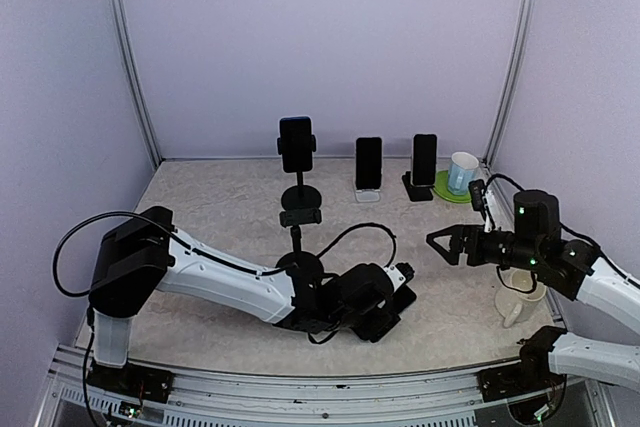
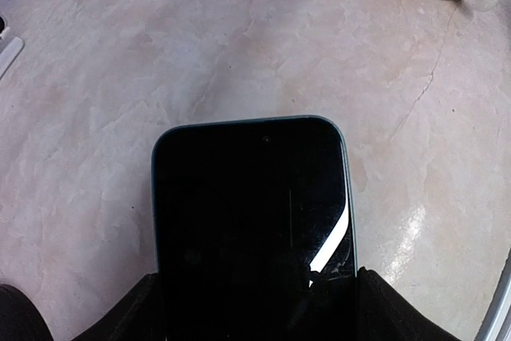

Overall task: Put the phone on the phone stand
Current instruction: Pick up the phone from the center of the board, then pass from the left arm to the right

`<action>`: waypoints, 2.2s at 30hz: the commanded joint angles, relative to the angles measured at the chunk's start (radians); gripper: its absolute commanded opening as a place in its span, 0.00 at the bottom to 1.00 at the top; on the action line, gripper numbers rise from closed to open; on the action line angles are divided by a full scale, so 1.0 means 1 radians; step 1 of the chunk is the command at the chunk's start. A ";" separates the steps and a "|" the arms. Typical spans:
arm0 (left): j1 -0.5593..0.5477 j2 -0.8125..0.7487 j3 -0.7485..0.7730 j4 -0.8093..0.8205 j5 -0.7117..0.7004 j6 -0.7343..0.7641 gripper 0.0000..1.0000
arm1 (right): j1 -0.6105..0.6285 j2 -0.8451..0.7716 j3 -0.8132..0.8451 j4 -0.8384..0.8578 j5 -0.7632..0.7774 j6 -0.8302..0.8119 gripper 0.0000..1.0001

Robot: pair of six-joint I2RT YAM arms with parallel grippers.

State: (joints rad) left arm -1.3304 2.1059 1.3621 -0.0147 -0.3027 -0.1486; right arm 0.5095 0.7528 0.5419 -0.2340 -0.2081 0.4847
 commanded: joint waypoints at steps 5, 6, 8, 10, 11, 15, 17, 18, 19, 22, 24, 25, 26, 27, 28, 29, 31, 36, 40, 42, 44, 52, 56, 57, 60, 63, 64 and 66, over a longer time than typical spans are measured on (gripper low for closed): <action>-0.010 -0.117 -0.017 0.104 -0.086 0.017 0.59 | -0.011 -0.041 -0.055 0.080 -0.102 0.070 0.97; -0.012 -0.122 -0.019 0.107 -0.092 0.017 0.59 | -0.011 -0.044 -0.065 0.093 -0.115 0.078 0.97; -0.015 -0.134 -0.022 0.116 -0.107 0.015 0.58 | -0.011 -0.052 -0.085 0.123 -0.142 0.098 0.96; -0.018 -0.144 -0.024 0.124 -0.119 0.015 0.58 | -0.011 -0.060 -0.109 0.154 -0.166 0.120 0.95; -0.021 -0.151 -0.024 0.128 -0.124 0.014 0.58 | -0.011 -0.061 -0.119 0.168 -0.175 0.130 0.95; -0.031 -0.165 -0.021 0.139 -0.142 0.014 0.57 | -0.011 -0.066 -0.147 0.225 -0.213 0.174 0.92; -0.035 -0.170 -0.016 0.140 -0.149 0.018 0.57 | -0.011 -0.070 -0.161 0.255 -0.232 0.201 0.90; -0.038 -0.173 -0.014 0.141 -0.152 0.021 0.57 | -0.011 -0.072 -0.166 0.274 -0.240 0.217 0.89; -0.040 -0.175 -0.011 0.142 -0.155 0.021 0.57 | -0.011 -0.074 -0.173 0.288 -0.244 0.232 0.88; -0.044 -0.183 -0.006 0.144 -0.162 0.026 0.57 | -0.011 -0.081 -0.203 0.333 -0.251 0.271 0.86; -0.046 -0.187 -0.002 0.147 -0.162 0.029 0.57 | -0.011 -0.077 -0.223 0.366 -0.258 0.294 0.84; -0.047 -0.188 0.000 0.147 -0.162 0.030 0.56 | -0.011 -0.071 -0.232 0.378 -0.261 0.305 0.84; -0.050 -0.189 0.002 0.147 -0.164 0.031 0.57 | -0.010 -0.065 -0.238 0.389 -0.262 0.312 0.83; -0.051 -0.189 0.003 0.149 -0.166 0.033 0.56 | -0.009 -0.060 -0.243 0.400 -0.263 0.318 0.83; -0.052 -0.192 0.004 0.151 -0.168 0.035 0.56 | -0.008 -0.055 -0.249 0.410 -0.265 0.326 0.83; -0.054 -0.193 0.006 0.152 -0.168 0.036 0.56 | -0.007 -0.050 -0.253 0.421 -0.267 0.330 0.83; -0.057 -0.195 0.008 0.154 -0.168 0.038 0.56 | -0.003 -0.040 -0.259 0.438 -0.269 0.337 0.83; -0.062 -0.190 0.021 0.153 -0.170 0.047 0.56 | 0.017 -0.006 -0.264 0.479 -0.274 0.358 0.83; -0.062 -0.187 0.030 0.154 -0.171 0.052 0.56 | 0.043 0.033 -0.258 0.509 -0.274 0.365 0.83; -0.062 -0.183 0.035 0.155 -0.170 0.052 0.56 | 0.059 0.052 -0.255 0.523 -0.272 0.366 0.83; -0.062 -0.180 0.039 0.156 -0.168 0.055 0.56 | 0.074 0.066 -0.252 0.533 -0.265 0.368 0.83; -0.065 -0.167 0.047 0.157 -0.169 0.058 0.56 | 0.136 0.132 -0.235 0.580 -0.230 0.387 0.83; -0.070 -0.158 0.052 0.152 -0.179 0.062 0.56 | 0.163 0.172 -0.228 0.616 -0.226 0.409 0.82; -0.070 -0.157 0.052 0.149 -0.180 0.063 0.56 | 0.168 0.181 -0.226 0.625 -0.226 0.413 0.82; -0.072 -0.153 0.052 0.145 -0.184 0.063 0.56 | 0.186 0.201 -0.221 0.646 -0.222 0.424 0.82; -0.072 -0.151 0.051 0.146 -0.187 0.064 0.56 | 0.204 0.220 -0.212 0.662 -0.217 0.430 0.80; -0.072 -0.149 0.051 0.146 -0.188 0.064 0.56 | 0.208 0.224 -0.210 0.667 -0.216 0.432 0.80; -0.072 -0.147 0.050 0.147 -0.188 0.064 0.56 | 0.216 0.233 -0.205 0.675 -0.215 0.434 0.78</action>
State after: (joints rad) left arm -1.3960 1.9560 1.3773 0.0837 -0.4679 -0.0986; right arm 0.7052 0.9714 0.2981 0.3878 -0.4355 0.9062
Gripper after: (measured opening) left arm 0.742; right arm 0.793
